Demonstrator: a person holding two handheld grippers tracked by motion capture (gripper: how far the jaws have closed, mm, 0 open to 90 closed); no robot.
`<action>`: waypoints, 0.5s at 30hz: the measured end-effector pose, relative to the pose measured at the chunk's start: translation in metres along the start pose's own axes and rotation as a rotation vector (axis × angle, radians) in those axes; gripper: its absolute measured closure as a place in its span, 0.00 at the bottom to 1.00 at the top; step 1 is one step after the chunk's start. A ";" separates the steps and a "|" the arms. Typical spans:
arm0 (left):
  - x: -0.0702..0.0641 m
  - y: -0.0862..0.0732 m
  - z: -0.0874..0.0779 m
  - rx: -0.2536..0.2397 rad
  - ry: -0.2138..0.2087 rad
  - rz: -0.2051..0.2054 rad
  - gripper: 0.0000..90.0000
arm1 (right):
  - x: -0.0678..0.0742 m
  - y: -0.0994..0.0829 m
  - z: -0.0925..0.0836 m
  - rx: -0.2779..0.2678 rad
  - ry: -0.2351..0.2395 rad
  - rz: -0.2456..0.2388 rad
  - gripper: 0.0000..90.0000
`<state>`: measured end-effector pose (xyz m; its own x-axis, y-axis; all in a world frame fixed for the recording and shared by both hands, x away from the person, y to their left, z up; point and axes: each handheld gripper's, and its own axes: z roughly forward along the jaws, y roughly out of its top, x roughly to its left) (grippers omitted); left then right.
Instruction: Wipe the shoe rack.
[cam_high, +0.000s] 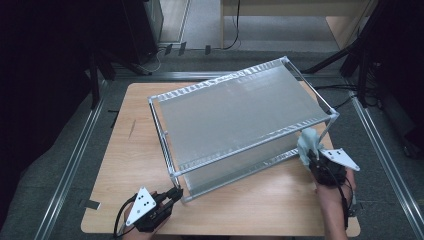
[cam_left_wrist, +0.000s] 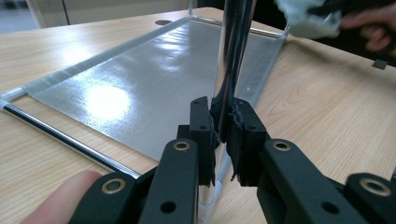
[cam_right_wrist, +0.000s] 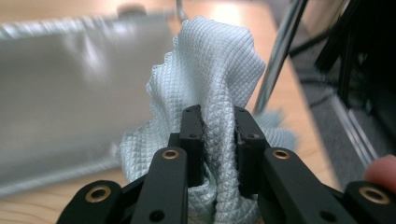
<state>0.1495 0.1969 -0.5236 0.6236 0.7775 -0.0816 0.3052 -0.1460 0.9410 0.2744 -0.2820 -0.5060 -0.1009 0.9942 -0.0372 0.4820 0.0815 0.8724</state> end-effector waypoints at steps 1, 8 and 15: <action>0.000 0.000 0.000 0.000 0.000 0.000 0.91 | 0.000 0.006 -0.009 -0.025 0.003 0.001 0.86; 0.000 -0.001 0.000 -0.001 -0.001 0.003 0.91 | 0.008 0.065 -0.082 -0.281 0.000 -0.027 0.87; 0.000 -0.001 0.000 -0.001 0.004 0.011 0.91 | 0.005 0.121 -0.062 -0.293 -0.040 -0.115 0.87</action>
<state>0.1491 0.1971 -0.5244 0.6241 0.7782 -0.0696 0.2971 -0.1539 0.9423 0.2782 -0.2711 -0.3700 -0.1030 0.9821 -0.1577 0.1974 0.1756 0.9645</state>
